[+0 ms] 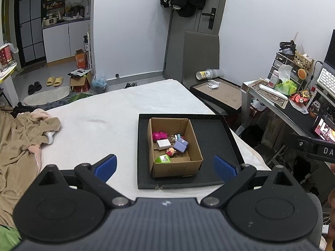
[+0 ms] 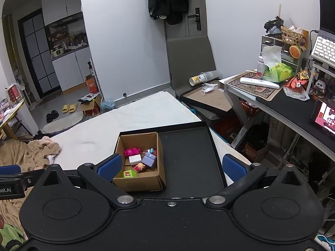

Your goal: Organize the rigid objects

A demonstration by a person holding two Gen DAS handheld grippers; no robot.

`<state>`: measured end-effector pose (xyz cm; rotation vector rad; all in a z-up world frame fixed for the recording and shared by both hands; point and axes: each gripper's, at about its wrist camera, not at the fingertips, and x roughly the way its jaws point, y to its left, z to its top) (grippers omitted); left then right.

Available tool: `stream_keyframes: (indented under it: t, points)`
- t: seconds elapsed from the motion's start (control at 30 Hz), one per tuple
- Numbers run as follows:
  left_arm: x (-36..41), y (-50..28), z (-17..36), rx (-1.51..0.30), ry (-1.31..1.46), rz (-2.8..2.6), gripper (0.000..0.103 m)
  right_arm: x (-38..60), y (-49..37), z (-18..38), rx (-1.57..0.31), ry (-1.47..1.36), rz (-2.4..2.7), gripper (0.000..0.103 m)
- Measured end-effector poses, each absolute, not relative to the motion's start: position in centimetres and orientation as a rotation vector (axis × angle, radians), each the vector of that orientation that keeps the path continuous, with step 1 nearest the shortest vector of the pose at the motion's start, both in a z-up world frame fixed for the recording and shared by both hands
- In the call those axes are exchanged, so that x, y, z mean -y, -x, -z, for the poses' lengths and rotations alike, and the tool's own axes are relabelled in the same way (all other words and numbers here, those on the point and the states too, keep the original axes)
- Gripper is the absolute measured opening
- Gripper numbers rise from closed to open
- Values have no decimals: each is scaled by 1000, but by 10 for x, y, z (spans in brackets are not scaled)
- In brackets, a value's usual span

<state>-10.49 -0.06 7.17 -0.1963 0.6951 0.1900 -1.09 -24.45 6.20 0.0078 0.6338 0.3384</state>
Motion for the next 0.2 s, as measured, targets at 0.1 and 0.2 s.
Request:
stream_keyframes:
  t: [0.1,0.2]
  points:
    - [1,105,-72,-691,192,-189,98,243,11,-61,-634,-6,-346,103]
    - [1,104,-71,-693,189,-186,98,242,9,-59,-642,-6,-357,103]
